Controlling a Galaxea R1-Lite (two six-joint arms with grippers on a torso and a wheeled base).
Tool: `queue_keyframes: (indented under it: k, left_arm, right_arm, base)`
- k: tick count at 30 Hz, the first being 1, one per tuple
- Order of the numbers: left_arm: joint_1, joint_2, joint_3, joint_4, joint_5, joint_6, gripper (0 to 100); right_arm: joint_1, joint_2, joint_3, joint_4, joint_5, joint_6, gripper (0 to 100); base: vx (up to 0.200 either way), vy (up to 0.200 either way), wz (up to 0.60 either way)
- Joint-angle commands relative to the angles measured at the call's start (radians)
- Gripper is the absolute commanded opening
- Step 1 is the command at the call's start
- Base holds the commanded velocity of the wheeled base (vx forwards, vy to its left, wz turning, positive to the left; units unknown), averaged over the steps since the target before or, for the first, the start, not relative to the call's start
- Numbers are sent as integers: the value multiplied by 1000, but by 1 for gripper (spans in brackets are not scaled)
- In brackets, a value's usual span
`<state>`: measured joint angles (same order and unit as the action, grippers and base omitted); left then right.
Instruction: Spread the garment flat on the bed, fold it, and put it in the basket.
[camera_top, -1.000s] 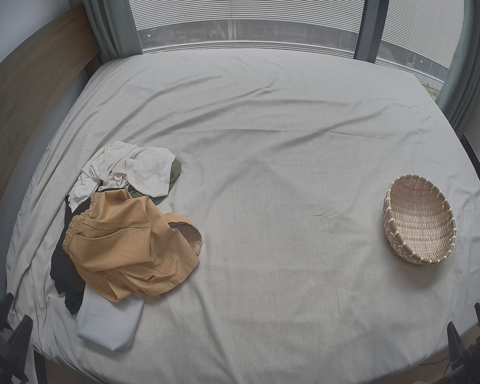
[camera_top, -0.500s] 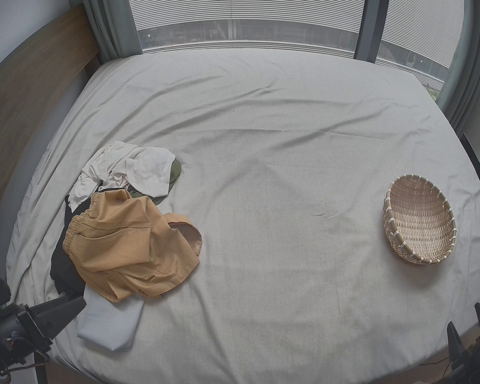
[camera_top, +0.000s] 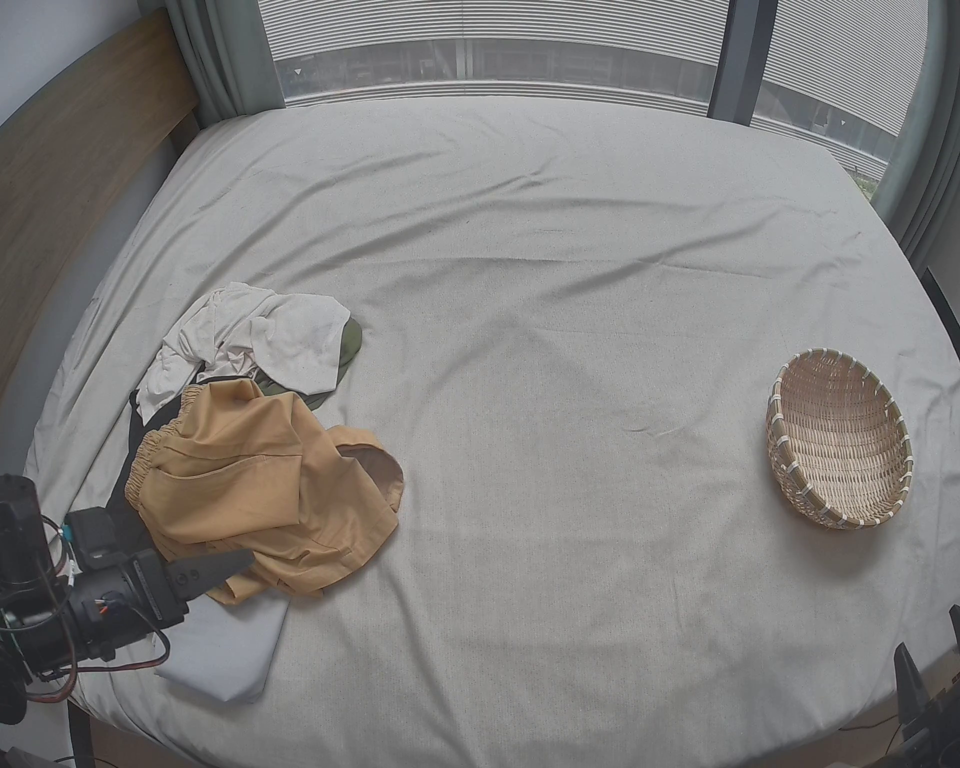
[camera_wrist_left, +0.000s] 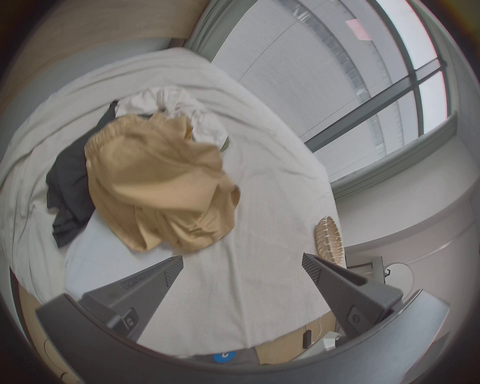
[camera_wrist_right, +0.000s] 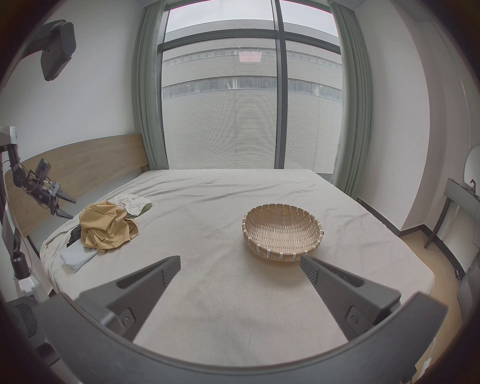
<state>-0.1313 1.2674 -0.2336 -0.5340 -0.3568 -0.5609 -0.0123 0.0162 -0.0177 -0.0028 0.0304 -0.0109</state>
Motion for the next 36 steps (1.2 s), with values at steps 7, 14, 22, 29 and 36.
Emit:
queue_keyframes:
  k: [7, 14, 22, 29, 36]
  left_arm:
    - [39, 279, 30, -115, -22, 1, 100]
    - [41, 403, 28, -227, -22, 2, 100]
    - [41, 509, 33, -371, -16, 1, 100]
    - [62, 564, 37, -402, -17, 9, 100]
    - [75, 658, 36, -481, -14, 9, 100]
  right_arm:
    - [0, -2, 18, 0, 0, 0, 100]
    - [0, -2, 18, 0, 0, 0, 100]
    - [0, -2, 18, 0, 0, 0, 100]
    - [0, -2, 18, 0, 0, 0, 100]
    - [0, -2, 18, 0, 0, 0, 100]
  base:
    - [0, 0, 0]
    - [0, 0, 0]
    - [0, 0, 0]
    - [0, 0, 0]
    - [0, 0, 0]
